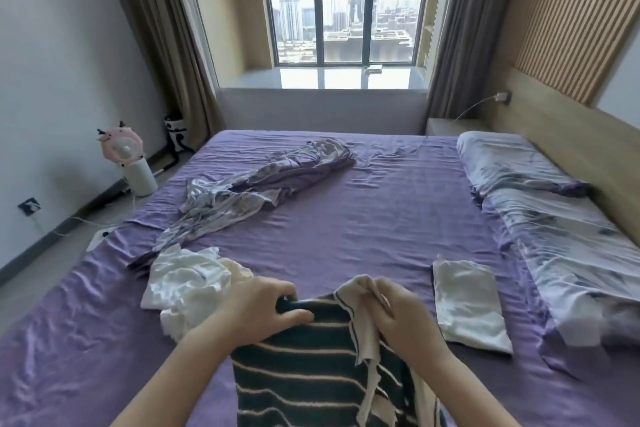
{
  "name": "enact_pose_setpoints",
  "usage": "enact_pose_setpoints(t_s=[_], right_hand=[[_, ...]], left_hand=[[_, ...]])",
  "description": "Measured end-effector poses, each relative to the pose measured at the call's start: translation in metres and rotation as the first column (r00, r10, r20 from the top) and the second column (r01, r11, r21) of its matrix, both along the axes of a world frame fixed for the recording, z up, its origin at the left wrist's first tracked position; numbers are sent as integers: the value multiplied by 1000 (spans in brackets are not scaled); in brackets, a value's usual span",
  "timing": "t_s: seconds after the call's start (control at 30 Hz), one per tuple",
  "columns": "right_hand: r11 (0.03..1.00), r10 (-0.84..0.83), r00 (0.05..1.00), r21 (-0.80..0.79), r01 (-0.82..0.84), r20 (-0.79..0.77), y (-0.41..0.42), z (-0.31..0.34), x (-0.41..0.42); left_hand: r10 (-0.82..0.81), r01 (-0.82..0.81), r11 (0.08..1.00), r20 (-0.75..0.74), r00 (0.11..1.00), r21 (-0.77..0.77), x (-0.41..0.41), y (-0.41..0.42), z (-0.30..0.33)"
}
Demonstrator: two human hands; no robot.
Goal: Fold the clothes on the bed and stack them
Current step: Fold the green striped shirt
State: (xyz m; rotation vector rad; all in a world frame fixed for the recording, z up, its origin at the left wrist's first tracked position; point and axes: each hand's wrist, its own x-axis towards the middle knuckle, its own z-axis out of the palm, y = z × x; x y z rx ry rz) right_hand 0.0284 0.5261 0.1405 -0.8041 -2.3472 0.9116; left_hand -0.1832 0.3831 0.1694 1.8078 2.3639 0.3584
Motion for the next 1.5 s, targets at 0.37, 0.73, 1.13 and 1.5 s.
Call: enact_pose_setpoints(t_s=[0.37, 0.73, 1.13, 1.5], right_hand=[[978, -116, 920, -118, 171, 374, 46, -184, -119], [936, -114, 864, -238, 258, 490, 98, -309, -261], [823, -35, 786, -428, 373, 617, 116, -350, -138], [831, 177, 708, -489, 264, 684, 77, -338, -84]], left_hand=[[98, -104, 971, -39, 994, -214, -90, 54, -207], [143, -173, 906, -105, 984, -387, -202, 134, -323], [-263, 267, 959, 54, 963, -98, -127, 190, -351], [-464, 524, 690, 250, 850, -500, -76, 195, -372]])
